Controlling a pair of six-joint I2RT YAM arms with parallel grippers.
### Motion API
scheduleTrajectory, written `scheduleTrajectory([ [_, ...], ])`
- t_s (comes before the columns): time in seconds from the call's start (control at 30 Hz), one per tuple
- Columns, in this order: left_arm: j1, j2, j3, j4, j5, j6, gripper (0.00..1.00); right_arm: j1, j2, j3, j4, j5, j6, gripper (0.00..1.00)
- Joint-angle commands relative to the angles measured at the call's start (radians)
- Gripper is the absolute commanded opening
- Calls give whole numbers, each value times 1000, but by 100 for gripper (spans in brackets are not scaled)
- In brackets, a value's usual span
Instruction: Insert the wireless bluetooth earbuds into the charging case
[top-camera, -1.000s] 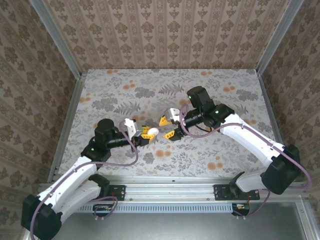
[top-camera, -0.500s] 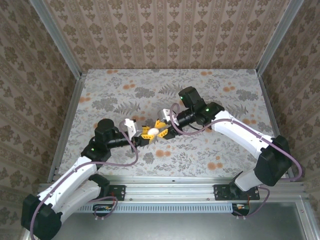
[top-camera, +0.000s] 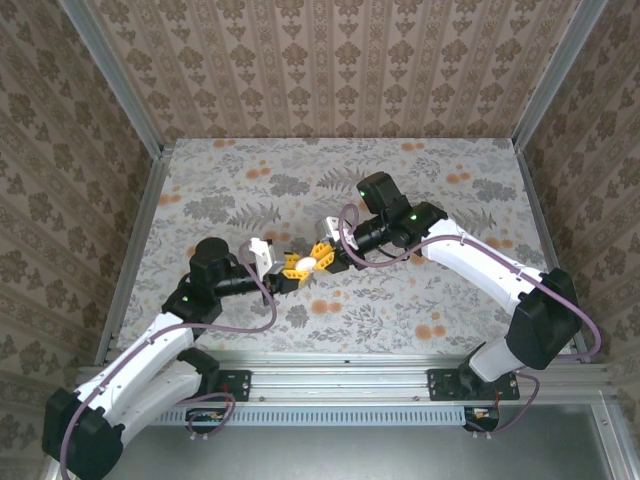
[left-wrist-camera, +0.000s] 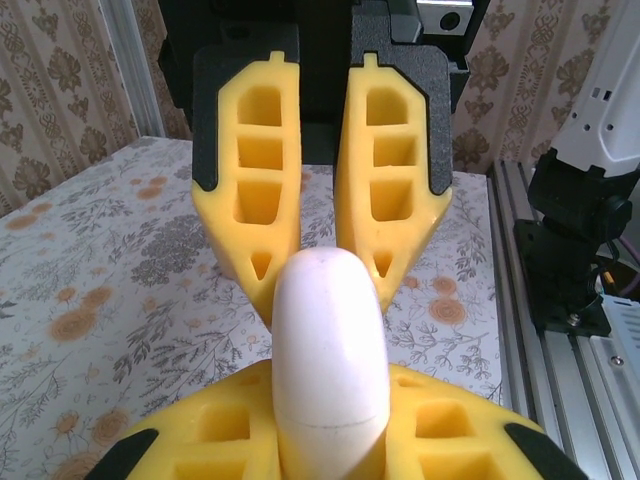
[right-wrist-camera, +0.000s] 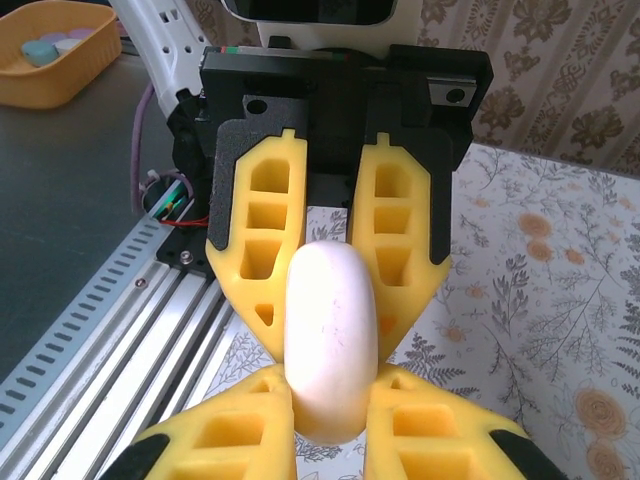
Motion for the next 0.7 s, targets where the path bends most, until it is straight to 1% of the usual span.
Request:
scheduleTrajectory([
  [0.0,-9,-11,28,16,-14,15,25,8,-17,16,-41,-11,-43,12],
  [0.1,-9,-25,19,3,-59,11,40,-9,-40,1,-59,-1,-44,13],
  [0.17,-9,-28,8,9,-93,-2,54,-35,-55,-6,-117,0,-46,13],
  [0.23,-9,-26,0,12,-133,-22,63,-66,-64,-7,-167,-4,-49,13],
  [0.37,-9,-11,-5,4,-282,-82,72,-151,-68,-21,-280,17,-69,14],
  [0.5,-8,6,4,-30,-419,-135,84,-219,-63,-22,-384,92,-63,14],
  [0.57,-9,17,1,-40,-505,-172,87,-243,-65,-22,-435,141,-53,15],
  [0.67,-9,35,0,-54,-590,-207,91,-272,-69,-39,-459,215,-5,16],
])
